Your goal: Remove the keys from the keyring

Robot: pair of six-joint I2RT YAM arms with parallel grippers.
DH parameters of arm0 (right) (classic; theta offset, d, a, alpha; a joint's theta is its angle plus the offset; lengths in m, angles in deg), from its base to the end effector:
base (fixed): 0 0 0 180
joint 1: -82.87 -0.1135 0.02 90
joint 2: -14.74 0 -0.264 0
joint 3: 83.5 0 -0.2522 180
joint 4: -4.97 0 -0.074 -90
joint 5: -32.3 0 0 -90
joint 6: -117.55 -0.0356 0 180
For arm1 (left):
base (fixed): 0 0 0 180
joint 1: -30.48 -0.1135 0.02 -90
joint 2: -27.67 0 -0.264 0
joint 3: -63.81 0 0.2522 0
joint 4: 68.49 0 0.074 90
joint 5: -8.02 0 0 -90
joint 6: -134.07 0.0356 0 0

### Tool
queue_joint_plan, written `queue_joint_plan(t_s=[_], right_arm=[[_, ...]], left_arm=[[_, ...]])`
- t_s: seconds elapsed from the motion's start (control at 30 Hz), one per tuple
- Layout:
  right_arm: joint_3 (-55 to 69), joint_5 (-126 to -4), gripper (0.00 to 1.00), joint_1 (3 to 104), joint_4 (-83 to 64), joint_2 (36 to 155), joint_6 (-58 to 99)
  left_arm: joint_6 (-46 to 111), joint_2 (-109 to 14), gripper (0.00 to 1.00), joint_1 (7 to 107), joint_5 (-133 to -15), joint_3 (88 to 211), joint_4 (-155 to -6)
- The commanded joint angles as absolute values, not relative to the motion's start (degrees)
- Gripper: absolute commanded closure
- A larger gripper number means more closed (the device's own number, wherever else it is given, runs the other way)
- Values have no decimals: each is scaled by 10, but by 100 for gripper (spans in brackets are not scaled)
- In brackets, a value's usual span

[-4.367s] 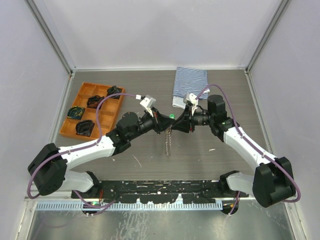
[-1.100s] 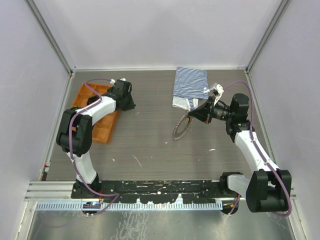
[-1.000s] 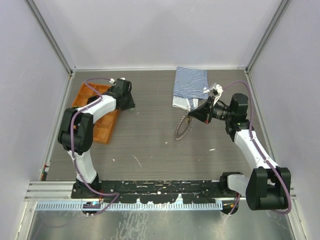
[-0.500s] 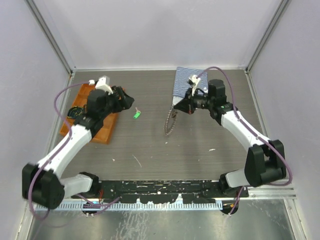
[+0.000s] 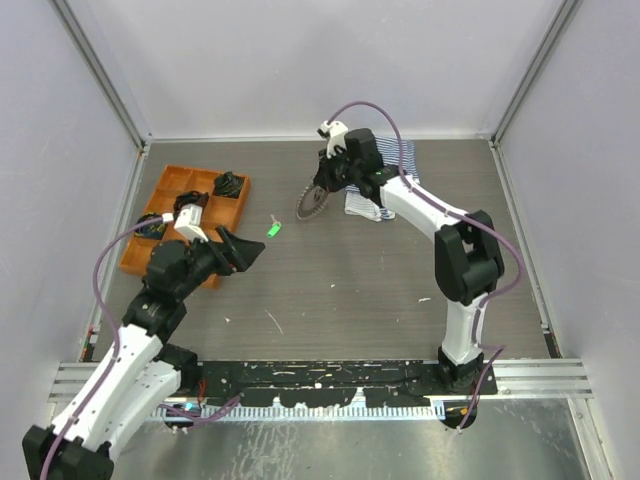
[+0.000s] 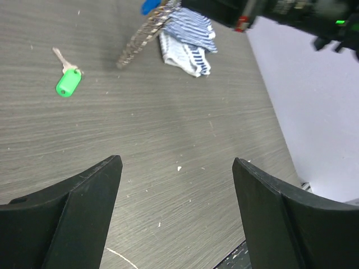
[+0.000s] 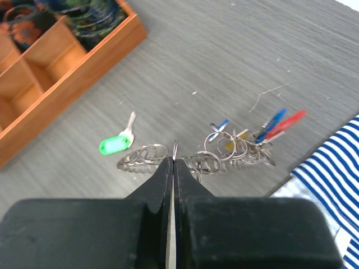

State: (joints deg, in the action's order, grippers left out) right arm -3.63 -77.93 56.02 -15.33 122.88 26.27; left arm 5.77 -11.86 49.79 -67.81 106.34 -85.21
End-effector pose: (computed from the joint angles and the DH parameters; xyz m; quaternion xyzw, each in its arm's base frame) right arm 0.3928 0.2126 0.2783 -0.2749 0.8043 0.2689 0.4530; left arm 0.1610 -0.0656 0.2690 -0.0536 0.7824 -0.3803 0.4903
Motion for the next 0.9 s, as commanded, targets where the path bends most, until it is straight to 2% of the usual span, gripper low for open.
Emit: queue_joint_plan(t_s=[0.0, 0.37, 0.5, 0.6, 0.73, 0.83, 0.87], right_arm=[[-134, -690, 95, 554, -138, 1264, 235], [-295, -676, 92, 550, -127, 1396, 224], [-333, -683, 86, 550, -122, 1426, 233], [-343, -698, 77, 549, -116, 1439, 234], [-370, -711, 57, 548, -128, 1431, 251], [-377, -740, 46, 550, -160, 1397, 302], [-376, -762, 43, 551, -180, 1380, 327]], left_arm=[[61, -44, 18, 495, -696, 1066, -892], [81, 37, 18, 495, -711, 1072, -966], [77, 41, 18, 495, -707, 1073, -960], [76, 41, 18, 495, -704, 1079, -954], [72, 35, 18, 495, -688, 1104, -954], [55, 33, 11, 495, -665, 1118, -932], [48, 33, 7, 495, -658, 1123, -922]])
